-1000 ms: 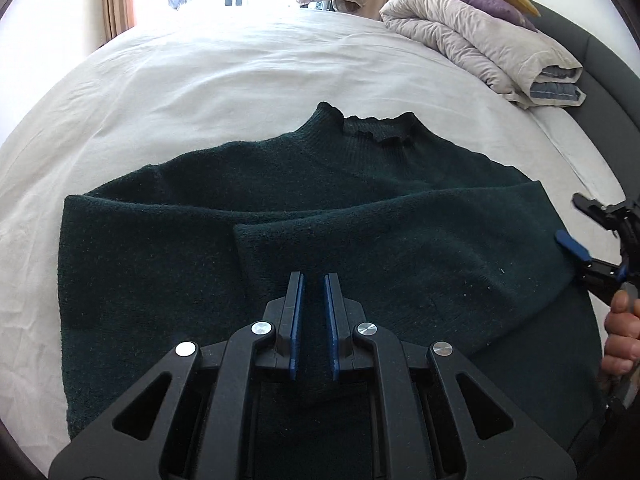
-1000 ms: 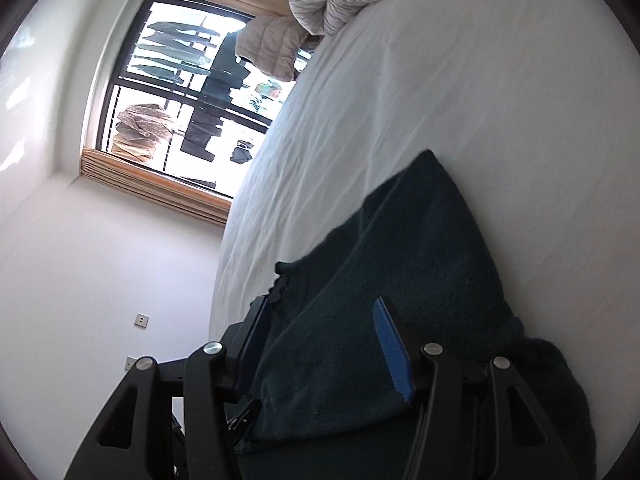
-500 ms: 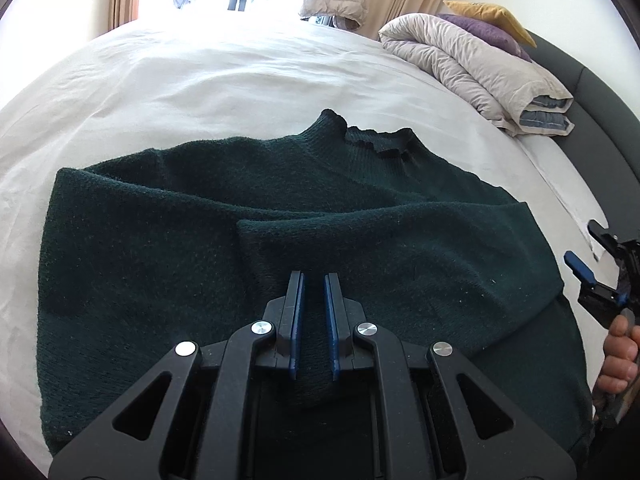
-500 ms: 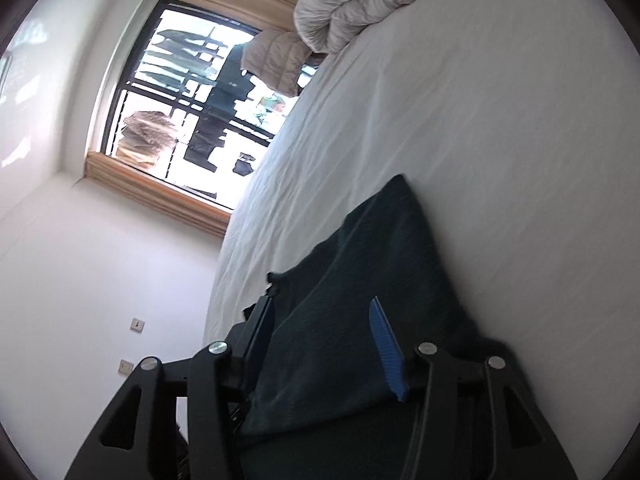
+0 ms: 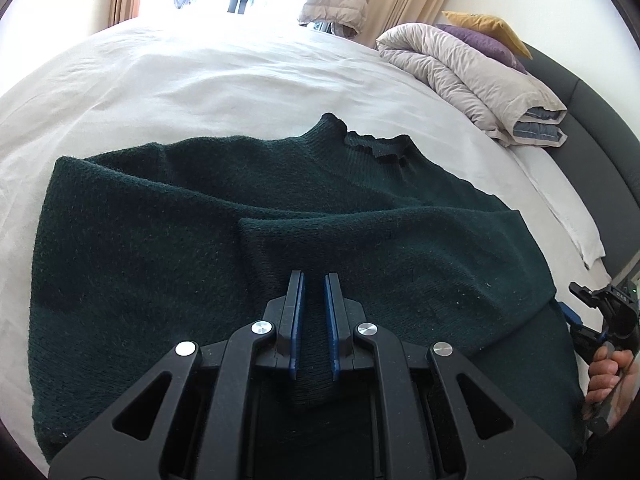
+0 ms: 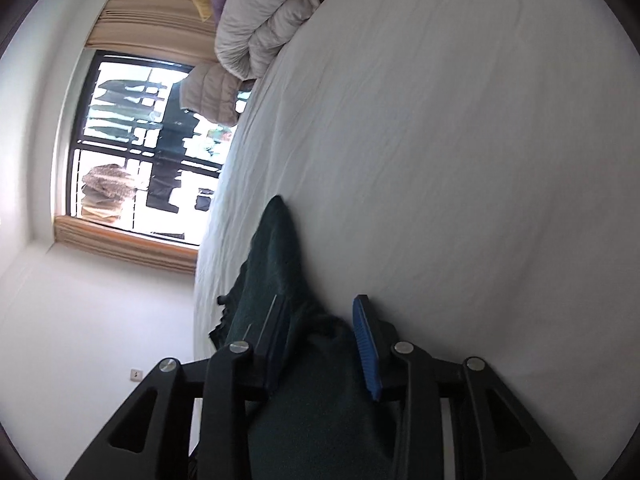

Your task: Fold small clothes

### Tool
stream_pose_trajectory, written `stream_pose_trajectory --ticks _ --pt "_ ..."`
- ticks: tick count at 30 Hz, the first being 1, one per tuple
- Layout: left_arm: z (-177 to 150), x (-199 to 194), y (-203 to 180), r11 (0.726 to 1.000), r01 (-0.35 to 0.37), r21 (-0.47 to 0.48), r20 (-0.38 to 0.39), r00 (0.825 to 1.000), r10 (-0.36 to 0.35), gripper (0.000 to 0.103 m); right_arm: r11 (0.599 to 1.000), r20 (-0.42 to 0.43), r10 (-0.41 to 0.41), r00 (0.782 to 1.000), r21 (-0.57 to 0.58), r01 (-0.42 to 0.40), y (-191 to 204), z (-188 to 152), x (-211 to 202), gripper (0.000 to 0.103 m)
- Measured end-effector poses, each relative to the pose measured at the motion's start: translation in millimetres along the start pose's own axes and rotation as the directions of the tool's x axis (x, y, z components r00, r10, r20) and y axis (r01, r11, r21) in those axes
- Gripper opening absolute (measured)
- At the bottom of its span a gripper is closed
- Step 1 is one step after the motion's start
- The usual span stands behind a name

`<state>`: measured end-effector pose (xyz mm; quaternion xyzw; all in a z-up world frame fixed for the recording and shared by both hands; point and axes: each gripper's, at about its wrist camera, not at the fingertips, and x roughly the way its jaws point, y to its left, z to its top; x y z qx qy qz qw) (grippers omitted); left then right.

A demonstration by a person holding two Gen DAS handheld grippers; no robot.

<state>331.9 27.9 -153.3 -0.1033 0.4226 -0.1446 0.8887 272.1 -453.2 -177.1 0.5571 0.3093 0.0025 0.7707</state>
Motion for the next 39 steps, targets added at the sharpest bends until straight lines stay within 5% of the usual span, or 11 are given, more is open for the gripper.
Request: stream_pose_trajectory --ticks 4,10,12,14,16,20,23,31,36,38,39 --pt "-1 -1 -2 1.0 -0.006 0.002 0.006 1.0 0.006 0.01 0.996 0.012 0.082 0.997 -0.039 -0.082 19 -18 -20 0.06" --pt "-2 -2 -1 1.0 -0.006 0.0 0.009 1.0 0.006 0.01 0.969 -0.219 0.112 0.969 -0.194 -0.156 67 -59 42 0.063" --pt "-2 -3 1 1.0 0.004 -0.009 0.009 1.0 -0.004 0.01 0.981 -0.208 0.082 0.975 -0.155 -0.115 49 -51 52 0.055" --pt "-3 -8 2 1.0 0.009 -0.021 0.007 1.0 -0.009 0.01 0.987 -0.181 0.079 0.98 -0.124 -0.102 32 -40 43 0.03" --pt "-7 -15 -1 1.0 -0.015 -0.009 0.008 1.0 0.015 0.01 0.99 -0.127 0.064 0.99 -0.116 -0.079 21 -31 22 0.03" --pt "-26 -47 -25 0.986 -0.161 0.038 0.016 0.987 0.161 0.011 0.988 -0.016 0.019 1.0 -0.155 -0.021 20 -30 -34 0.063" --pt "-56 -74 -50 0.974 -0.201 0.104 0.03 0.979 0.199 0.011 0.964 0.009 0.029 1.0 -0.265 -0.025 37 -50 -65 0.067" --pt "-147 -133 -62 0.946 -0.258 0.197 0.034 0.966 0.256 0.011 0.777 0.123 0.006 0.992 -0.625 0.073 103 -141 -116 0.084" --pt "-191 -179 -55 0.938 -0.261 0.227 0.086 0.965 0.248 0.013 0.617 0.29 0.12 0.95 -0.771 0.158 139 -178 -162 0.103" --pt "-206 -200 -52 0.945 -0.242 0.22 0.113 0.968 0.222 0.038 0.552 0.38 0.141 0.914 -0.796 0.246 148 -189 -180 0.103" --pt "-213 -211 -49 0.951 -0.229 0.206 0.132 0.97 0.205 0.074 0.527 0.41 0.146 0.9 -0.802 0.28 152 -193 -187 0.103"
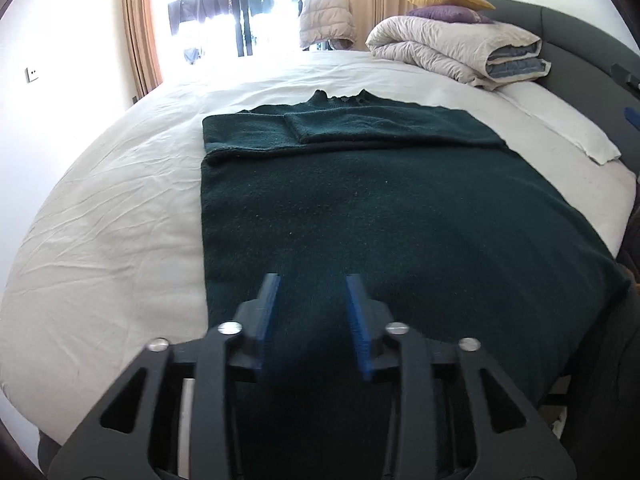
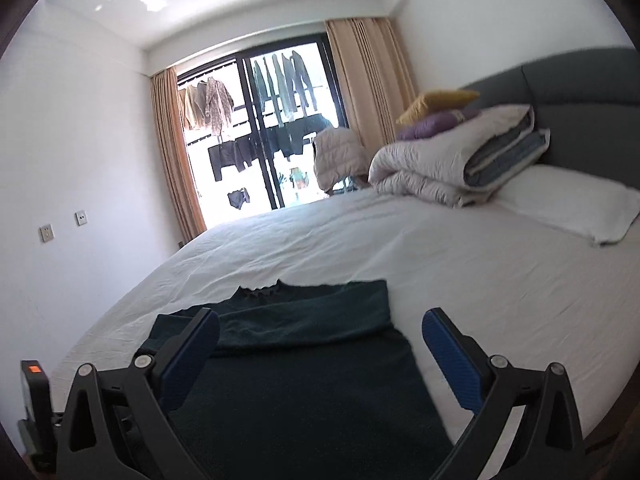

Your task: Fold small clothes

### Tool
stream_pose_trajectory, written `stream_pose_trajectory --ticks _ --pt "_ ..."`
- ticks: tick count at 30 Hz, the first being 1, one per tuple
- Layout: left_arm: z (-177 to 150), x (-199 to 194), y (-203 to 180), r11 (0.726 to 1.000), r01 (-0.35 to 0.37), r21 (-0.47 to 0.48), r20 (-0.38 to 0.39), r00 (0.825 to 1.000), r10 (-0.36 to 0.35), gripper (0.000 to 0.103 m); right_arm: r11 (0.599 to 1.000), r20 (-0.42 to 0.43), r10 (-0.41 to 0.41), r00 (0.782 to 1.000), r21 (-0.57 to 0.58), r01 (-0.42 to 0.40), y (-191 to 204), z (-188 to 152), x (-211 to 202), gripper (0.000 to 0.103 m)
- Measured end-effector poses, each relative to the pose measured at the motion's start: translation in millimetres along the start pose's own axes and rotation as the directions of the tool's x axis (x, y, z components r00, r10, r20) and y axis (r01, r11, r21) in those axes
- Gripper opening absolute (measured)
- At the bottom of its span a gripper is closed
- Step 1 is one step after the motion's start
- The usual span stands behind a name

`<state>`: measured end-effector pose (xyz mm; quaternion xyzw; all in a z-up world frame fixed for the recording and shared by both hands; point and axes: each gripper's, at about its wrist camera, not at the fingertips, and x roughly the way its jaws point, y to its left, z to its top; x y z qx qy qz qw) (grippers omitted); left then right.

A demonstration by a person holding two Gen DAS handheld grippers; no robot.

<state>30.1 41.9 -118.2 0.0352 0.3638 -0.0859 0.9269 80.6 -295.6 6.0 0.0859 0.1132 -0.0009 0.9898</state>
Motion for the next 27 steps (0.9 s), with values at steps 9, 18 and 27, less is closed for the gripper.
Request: stream_pose_trajectory --ticks 9,18,27 --pt "-38 -74 -13 0.962 -0.144 0.232 0.222 0.971 0.092 0.101 0.996 -0.059 -0.043 0.997 -0.075 0.038 -11 -1 -31 0.103" --pt "-120 -85 -52 0.616 -0.326 0.717 0.304 0.942 0.143 0.101 0.999 -0.235 0.01 0.972 -0.033 -0.019 -14 -45 -32 0.103" --pt "-185 -68 -42 0.234 -0.421 0.876 0.402 0.907 0.126 0.101 0.996 -0.258 0.071 0.964 -0.029 -0.081 7 -59 -32 0.103"
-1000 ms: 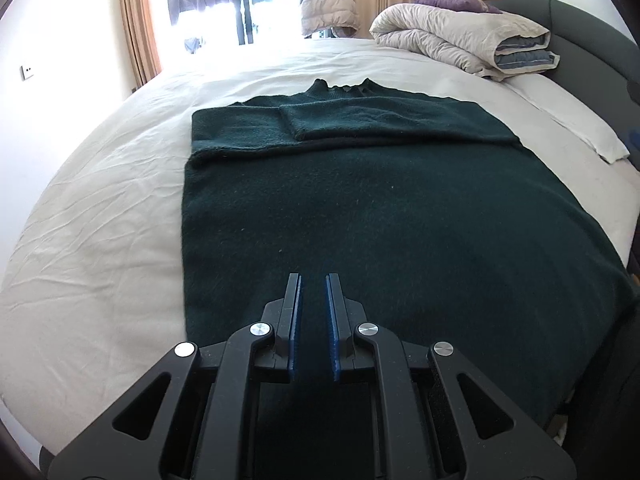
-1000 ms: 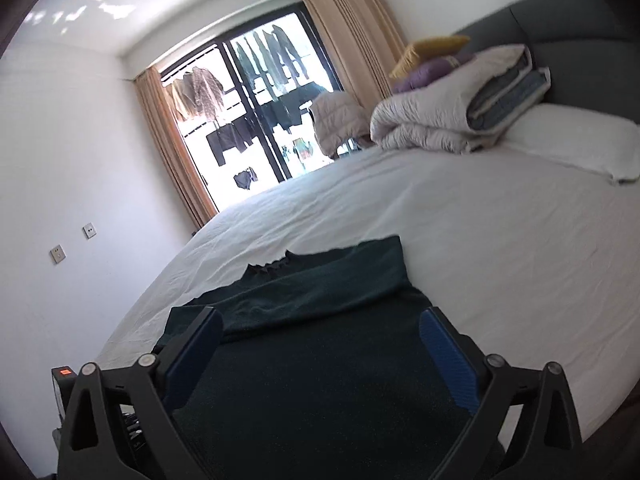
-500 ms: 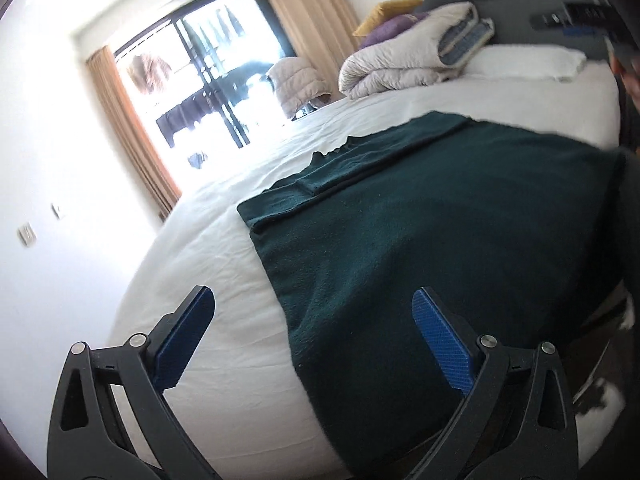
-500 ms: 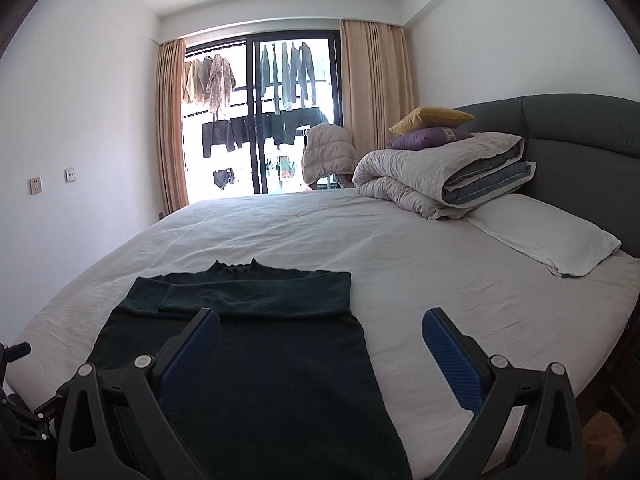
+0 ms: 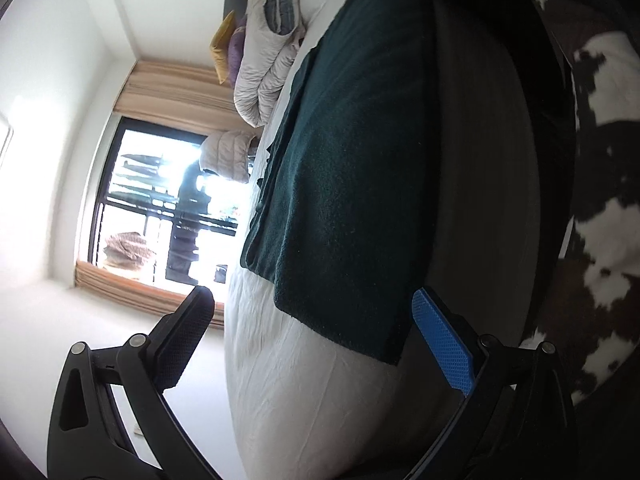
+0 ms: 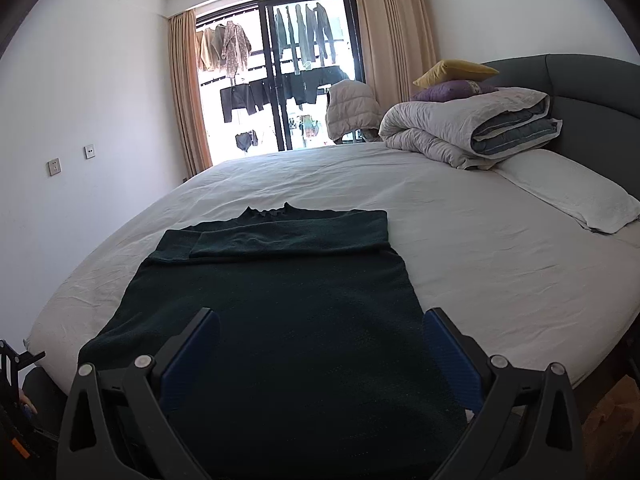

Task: Fold small clothes
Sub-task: 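Move the left gripper to the sweater side edge and grasp it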

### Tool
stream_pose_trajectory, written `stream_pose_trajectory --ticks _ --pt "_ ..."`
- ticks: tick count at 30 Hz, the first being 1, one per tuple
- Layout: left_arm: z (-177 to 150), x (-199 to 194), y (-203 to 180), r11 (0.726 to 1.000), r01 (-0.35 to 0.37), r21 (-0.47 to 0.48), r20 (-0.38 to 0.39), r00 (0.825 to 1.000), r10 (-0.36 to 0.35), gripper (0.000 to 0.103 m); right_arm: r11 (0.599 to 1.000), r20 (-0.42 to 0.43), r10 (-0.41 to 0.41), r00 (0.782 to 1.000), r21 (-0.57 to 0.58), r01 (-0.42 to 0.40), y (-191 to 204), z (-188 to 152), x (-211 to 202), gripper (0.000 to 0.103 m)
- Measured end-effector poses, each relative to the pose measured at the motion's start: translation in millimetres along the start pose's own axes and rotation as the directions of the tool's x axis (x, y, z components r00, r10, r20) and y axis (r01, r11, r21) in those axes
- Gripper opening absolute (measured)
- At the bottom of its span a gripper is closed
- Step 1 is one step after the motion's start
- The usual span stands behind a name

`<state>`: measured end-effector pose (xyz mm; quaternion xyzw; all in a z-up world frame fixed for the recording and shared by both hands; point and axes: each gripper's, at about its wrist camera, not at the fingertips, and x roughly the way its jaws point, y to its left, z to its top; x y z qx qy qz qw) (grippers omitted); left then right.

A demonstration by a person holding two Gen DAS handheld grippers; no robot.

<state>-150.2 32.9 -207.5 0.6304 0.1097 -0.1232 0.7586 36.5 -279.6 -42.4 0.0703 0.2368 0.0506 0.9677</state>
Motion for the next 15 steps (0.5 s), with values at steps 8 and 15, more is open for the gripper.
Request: stream_pose_trajectory --ticks 8,15 --pt "-18 27 -49 0.964 -0.094 0.249 0.019 0.996 0.092 0.101 0.999 -0.024 0.029 0.999 -0.027 -0.03 15 -6 5 0.103" --pt "-18 34 -33 0.975 -0.12 0.188 0.036 0.993 0.116 0.1 0.998 -0.039 0.05 0.998 -0.026 -0.051 23 -7 8 0.103"
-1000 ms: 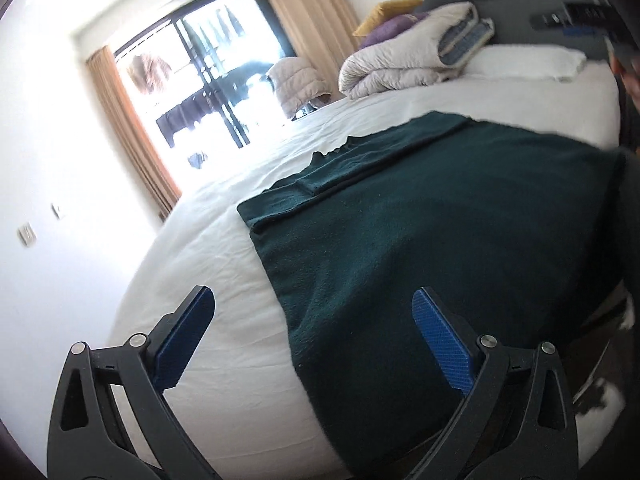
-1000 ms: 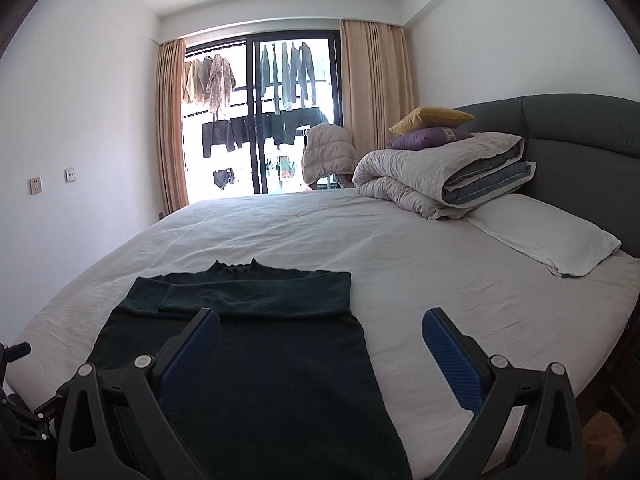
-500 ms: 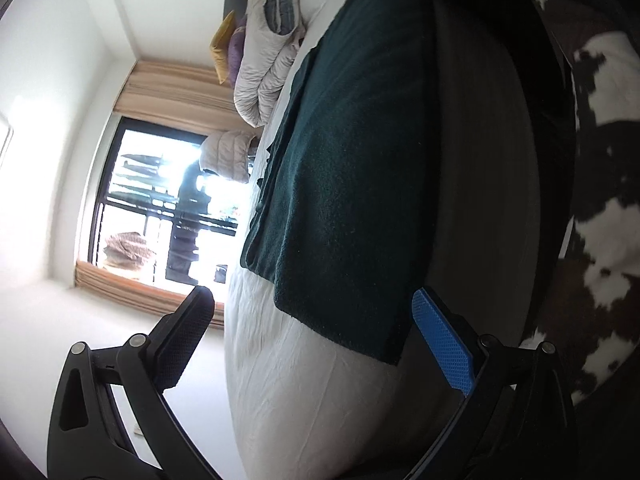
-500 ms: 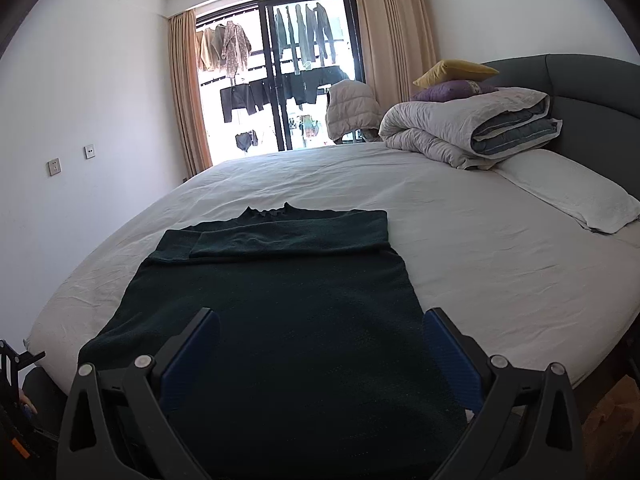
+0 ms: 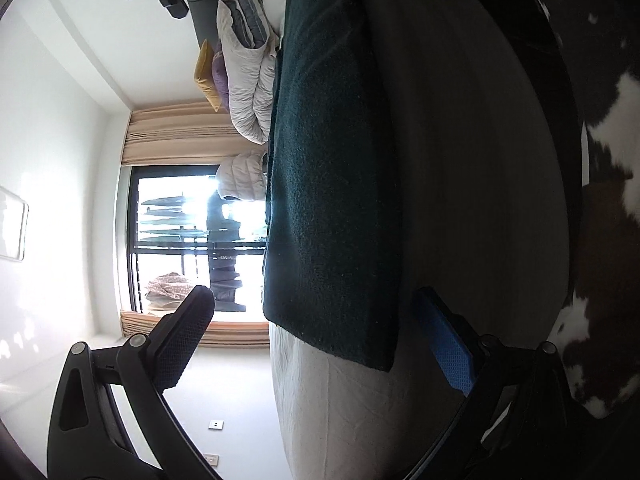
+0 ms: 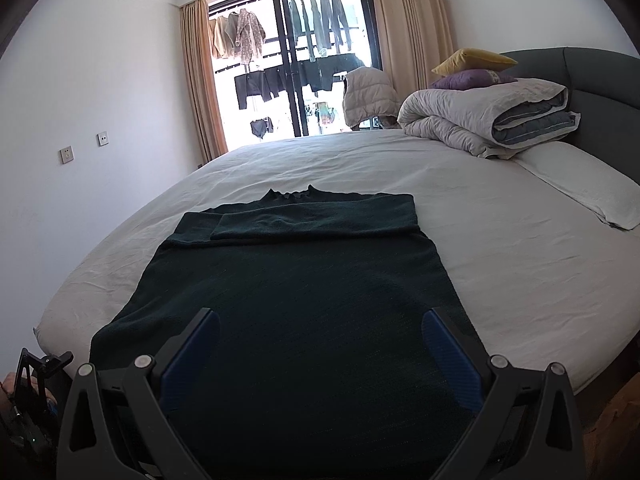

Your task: Fold small clothes

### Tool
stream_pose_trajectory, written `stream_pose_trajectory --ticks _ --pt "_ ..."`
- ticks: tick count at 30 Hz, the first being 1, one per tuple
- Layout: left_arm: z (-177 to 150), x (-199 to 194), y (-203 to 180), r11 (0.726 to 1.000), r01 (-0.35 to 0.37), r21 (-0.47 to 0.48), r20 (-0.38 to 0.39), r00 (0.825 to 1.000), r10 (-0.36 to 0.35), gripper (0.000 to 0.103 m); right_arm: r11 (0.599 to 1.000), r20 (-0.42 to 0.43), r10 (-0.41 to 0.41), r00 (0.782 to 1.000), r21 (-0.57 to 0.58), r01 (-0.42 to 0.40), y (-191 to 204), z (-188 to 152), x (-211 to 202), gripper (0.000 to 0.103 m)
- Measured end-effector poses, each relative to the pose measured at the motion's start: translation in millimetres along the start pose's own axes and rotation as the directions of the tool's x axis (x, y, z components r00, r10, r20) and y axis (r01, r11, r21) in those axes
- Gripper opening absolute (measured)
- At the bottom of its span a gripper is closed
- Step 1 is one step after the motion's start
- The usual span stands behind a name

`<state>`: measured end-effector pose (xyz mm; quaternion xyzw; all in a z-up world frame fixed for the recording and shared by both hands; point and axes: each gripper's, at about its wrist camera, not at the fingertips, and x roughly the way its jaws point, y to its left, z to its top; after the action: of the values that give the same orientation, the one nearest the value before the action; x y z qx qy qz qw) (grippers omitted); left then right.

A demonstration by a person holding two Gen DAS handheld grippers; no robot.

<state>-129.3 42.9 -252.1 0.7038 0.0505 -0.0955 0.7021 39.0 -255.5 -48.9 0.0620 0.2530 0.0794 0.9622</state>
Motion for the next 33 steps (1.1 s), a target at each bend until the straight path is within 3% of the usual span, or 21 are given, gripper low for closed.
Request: stream_pose_trajectory --ticks 4,8,16,18,21,26,33 --pt "9 -4 23 0.993 0.045 -0.106 0.03 0.999 -0.042 0.077 1.0 -0.001 0.004 1.0 -0.015 -0.004 3 -1 0 0.103" --pt "9 1 42 0.978 0.098 -0.183 0.01 0.995 -0.097 0.037 1.0 -0.004 0.006 1.0 -0.018 -0.006 5 -1 0 0.103" --pt "24 -12 97 0.926 0.144 -0.349 0.077 0.989 -0.125 0.032 0.996 -0.016 0.01 1.0 -0.083 -0.012 15 -8 -4 0.103" --pt "22 -8 106 0.892 0.187 -0.411 0.066 0.982 -0.175 0.016 0.989 -0.022 0.009 1.0 -0.144 -0.012 23 -13 -7 0.102" --pt "18 -4 123 0.821 0.24 -0.518 0.055 0.967 -0.248 0.008 0.966 -0.04 0.003 0.999 -0.257 -0.013 37 -23 -10 0.1" --pt "10 9 158 0.725 0.277 -0.631 0.073 0.951 -0.3 0.006 0.888 -0.082 0.008 0.997 -0.458 -0.045 66 -46 -15 0.094" --pt "12 -4 186 0.662 0.292 -0.691 0.115 0.947 -0.299 0.006 0.672 -0.18 -0.064 0.982 -0.735 -0.091 83 -85 -17 0.073"
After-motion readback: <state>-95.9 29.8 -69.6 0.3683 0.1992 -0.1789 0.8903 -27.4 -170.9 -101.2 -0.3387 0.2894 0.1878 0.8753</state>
